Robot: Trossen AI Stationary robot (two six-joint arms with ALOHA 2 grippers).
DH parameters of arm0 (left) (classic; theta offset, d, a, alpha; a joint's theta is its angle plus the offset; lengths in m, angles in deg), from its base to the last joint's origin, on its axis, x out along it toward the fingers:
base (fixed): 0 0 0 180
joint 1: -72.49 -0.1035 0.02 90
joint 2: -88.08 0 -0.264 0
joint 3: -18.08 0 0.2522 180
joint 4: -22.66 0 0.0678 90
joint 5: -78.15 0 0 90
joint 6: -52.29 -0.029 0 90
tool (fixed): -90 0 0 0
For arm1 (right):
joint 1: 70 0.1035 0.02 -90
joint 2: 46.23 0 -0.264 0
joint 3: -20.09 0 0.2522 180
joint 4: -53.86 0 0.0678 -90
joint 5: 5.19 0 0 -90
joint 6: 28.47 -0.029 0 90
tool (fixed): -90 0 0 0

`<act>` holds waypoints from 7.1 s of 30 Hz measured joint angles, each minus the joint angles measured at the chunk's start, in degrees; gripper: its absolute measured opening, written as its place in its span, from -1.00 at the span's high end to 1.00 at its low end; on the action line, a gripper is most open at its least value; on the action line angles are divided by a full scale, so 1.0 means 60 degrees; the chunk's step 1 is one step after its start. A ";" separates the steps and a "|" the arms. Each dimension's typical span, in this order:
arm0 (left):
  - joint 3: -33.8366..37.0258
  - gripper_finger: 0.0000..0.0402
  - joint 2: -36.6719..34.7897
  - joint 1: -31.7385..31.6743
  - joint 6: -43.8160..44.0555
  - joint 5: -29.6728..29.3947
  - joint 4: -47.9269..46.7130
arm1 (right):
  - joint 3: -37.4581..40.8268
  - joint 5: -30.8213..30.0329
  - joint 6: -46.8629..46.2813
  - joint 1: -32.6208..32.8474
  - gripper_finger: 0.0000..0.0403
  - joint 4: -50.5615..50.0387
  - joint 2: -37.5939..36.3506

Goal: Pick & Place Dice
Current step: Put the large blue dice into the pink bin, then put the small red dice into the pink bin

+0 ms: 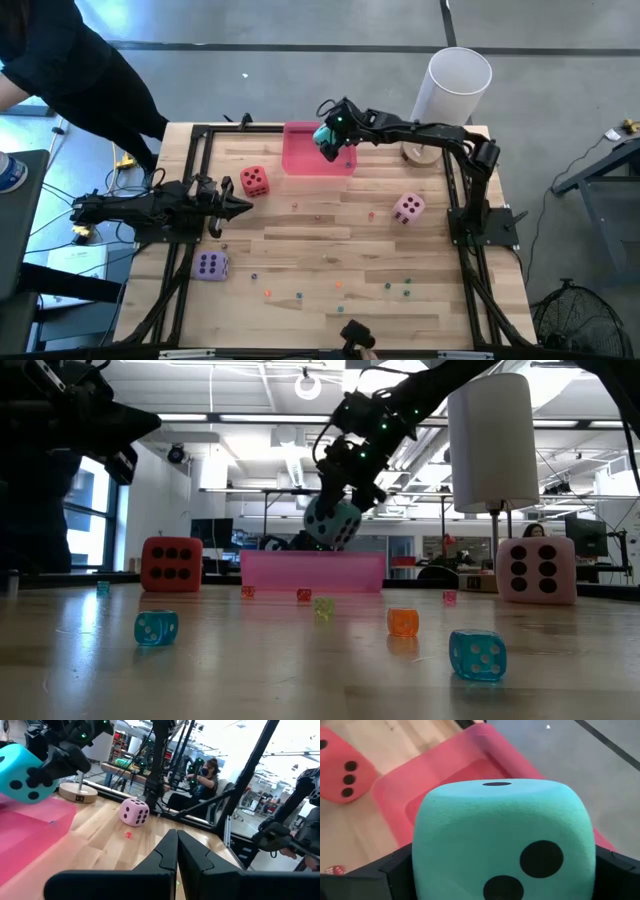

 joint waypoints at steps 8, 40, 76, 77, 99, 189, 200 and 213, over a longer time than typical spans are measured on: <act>0.0000 1.00 0.0000 0.0000 -0.0002 0.0011 -0.0002 | 0.0012 -0.1214 0.0051 0.0272 -0.98 -0.0014 0.0000; 0.0000 1.00 0.0000 0.0000 -0.2378 -0.0252 -0.0452 | 0.0015 -0.6300 -0.0398 0.3943 -0.99 -0.0321 -0.1029; 0.0000 1.00 0.2403 0.0045 -0.2914 0.2332 0.0002 | 0.0018 -1.2773 -0.1185 1.0031 -0.99 -0.2579 -0.1082; 0.0000 1.00 0.2503 0.0114 -0.2960 0.2742 0.0014 | 0.0018 -1.2695 -0.1174 0.9991 -0.99 -0.2576 -0.1082; 0.0000 0.89 0.3453 0.2628 -0.6370 -0.1906 0.0078 | 0.0018 -0.8958 -0.2457 0.9477 -0.99 -0.2683 -0.1082; -0.1303 -0.05 1.7085 -0.0600 -0.3425 -0.2239 1.1504 | 0.0015 -0.8649 -0.2233 1.0639 -0.98 -0.2863 -0.1264; -0.1403 -0.05 1.7085 -0.0772 -0.3293 -0.2194 1.1252 | 0.0015 -0.8645 -0.2230 1.0639 -0.98 -0.2866 -0.1263; -0.1588 -0.05 1.7085 -0.0845 -0.3296 -0.2174 1.0655 | 0.0015 -0.8645 -0.2231 1.0636 -0.98 -0.2866 -0.1260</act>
